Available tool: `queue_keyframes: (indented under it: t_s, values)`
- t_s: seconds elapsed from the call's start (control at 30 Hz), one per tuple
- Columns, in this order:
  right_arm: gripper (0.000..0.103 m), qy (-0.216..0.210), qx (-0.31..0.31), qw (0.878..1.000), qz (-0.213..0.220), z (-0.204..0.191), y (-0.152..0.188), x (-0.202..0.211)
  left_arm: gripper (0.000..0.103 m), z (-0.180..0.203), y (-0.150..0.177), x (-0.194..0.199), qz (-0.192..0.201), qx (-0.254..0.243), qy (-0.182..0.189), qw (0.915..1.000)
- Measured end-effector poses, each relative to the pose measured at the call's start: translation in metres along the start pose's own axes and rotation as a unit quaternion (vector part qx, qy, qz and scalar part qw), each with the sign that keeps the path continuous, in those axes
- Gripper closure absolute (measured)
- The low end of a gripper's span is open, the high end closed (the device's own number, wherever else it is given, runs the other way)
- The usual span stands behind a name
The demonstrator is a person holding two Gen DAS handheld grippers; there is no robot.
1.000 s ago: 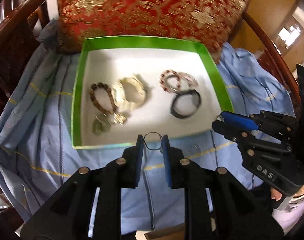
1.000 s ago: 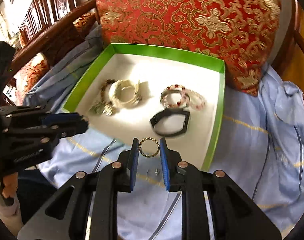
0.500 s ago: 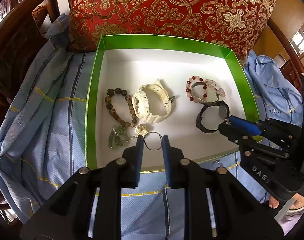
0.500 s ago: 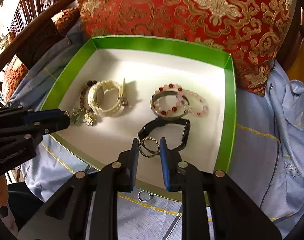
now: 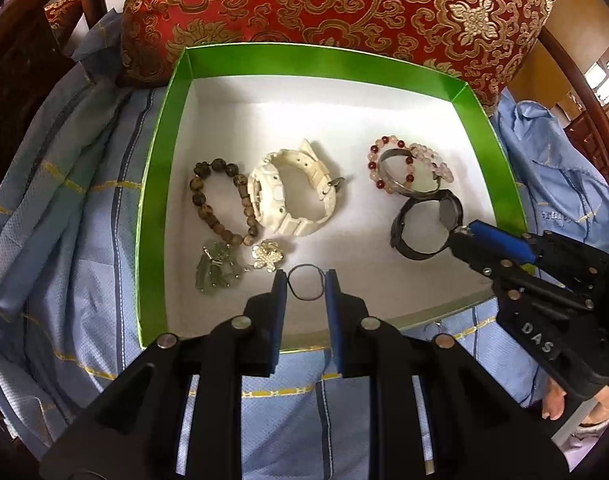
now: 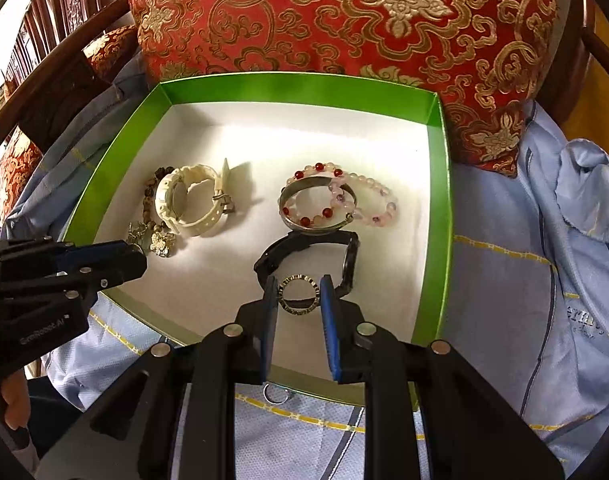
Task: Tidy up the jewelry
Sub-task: 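Carry both rings into the box and open both tools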
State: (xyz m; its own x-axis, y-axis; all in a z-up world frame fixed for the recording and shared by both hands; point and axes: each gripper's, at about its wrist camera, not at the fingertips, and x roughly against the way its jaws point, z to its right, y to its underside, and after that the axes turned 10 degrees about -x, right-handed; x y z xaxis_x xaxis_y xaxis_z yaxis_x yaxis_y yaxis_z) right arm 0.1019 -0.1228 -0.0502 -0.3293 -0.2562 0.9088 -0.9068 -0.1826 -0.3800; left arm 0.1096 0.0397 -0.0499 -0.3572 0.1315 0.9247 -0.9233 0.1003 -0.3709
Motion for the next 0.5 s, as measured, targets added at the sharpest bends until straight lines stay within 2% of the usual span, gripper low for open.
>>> queue_keyframes:
  t_s: [0.03,0.1,0.27,0.33,0.4,0.5]
  values:
    - [0.077,-0.001,-0.003,1.0,0.001,0.001,0.0,0.001,0.073,0.0,0.0,0.0,0.002,0.002,0.002,1.0]
    - [0.062,-0.005,-0.015,1.0,0.009,0.004,-0.001,0.006,0.06,0.0,0.0,0.003,0.012,0.006,0.004,0.9999]
    - [0.062,-0.03,-0.027,0.999,0.02,0.011,0.003,0.026,0.059,0.001,0.004,0.016,0.035,0.006,0.016,0.9992]
    - [0.062,-0.059,-0.034,0.998,0.016,0.016,0.011,0.039,0.059,0.004,0.01,0.023,0.046,0.001,0.034,0.9984]
    - [0.062,-0.091,-0.028,0.995,0.009,0.017,0.022,0.053,0.06,0.016,0.02,0.034,0.051,-0.024,0.051,0.9971]
    - [0.062,-0.098,0.0,0.995,-0.004,0.013,0.041,0.062,0.059,0.034,0.035,0.044,0.048,-0.063,0.063,0.9948]
